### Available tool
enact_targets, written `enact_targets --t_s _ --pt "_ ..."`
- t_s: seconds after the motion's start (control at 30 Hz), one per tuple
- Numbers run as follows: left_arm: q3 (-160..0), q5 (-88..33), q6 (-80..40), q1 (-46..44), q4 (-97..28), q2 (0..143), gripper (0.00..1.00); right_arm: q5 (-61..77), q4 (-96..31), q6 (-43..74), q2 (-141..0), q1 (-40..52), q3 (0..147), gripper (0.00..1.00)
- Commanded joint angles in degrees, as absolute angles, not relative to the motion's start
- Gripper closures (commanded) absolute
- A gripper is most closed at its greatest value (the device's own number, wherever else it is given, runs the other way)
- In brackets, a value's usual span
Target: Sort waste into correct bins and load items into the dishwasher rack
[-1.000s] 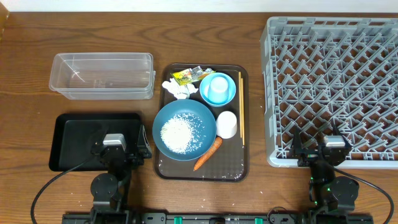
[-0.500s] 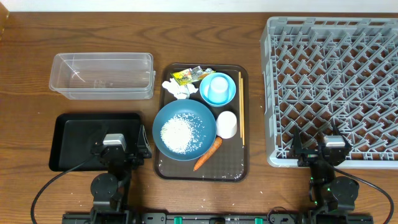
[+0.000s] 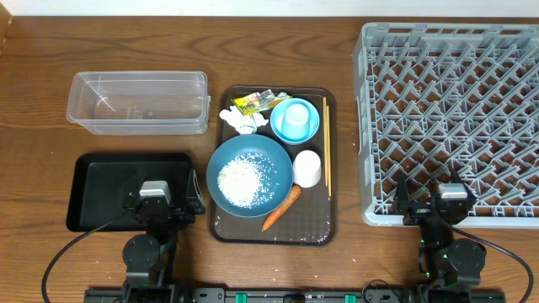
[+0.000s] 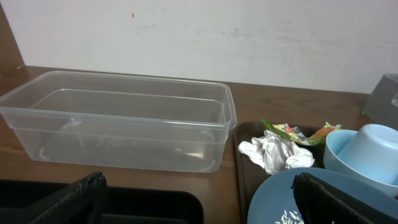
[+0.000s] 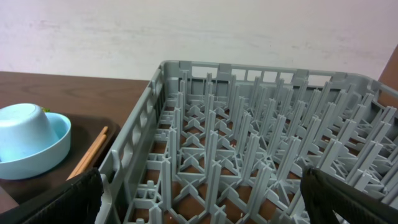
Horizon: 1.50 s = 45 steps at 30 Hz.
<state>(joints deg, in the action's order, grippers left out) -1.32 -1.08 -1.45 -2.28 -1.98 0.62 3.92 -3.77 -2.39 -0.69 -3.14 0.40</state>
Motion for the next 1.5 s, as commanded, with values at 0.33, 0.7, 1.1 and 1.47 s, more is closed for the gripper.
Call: enact_targets --t_s 0.33,0.7,1.1,1.47 --pt "-0.27 -39.00 -33.82 -2.07 -2.13 0.27 0.03 3.90 -4.03 -3.29 -0.38 -2.28 0.32 0.01" --pt "-13.65 -57.76 -45.21 -1.98 3.57 3.22 0.03 3.90 -4.03 -3.29 -0.38 -2.28 0.32 0.01" --pt "-65.01 -27.83 -12.43 -5.39 -69.69 44.05 0.03 3.90 -4.03 -3.29 -0.38 -2.28 0.32 0.01" --pt "-70.08 -25.56 -16.16 -14.33 -74.85 57.63 0.02 3.90 -4.03 -3.29 -0.38 -2.28 0.32 0.01"
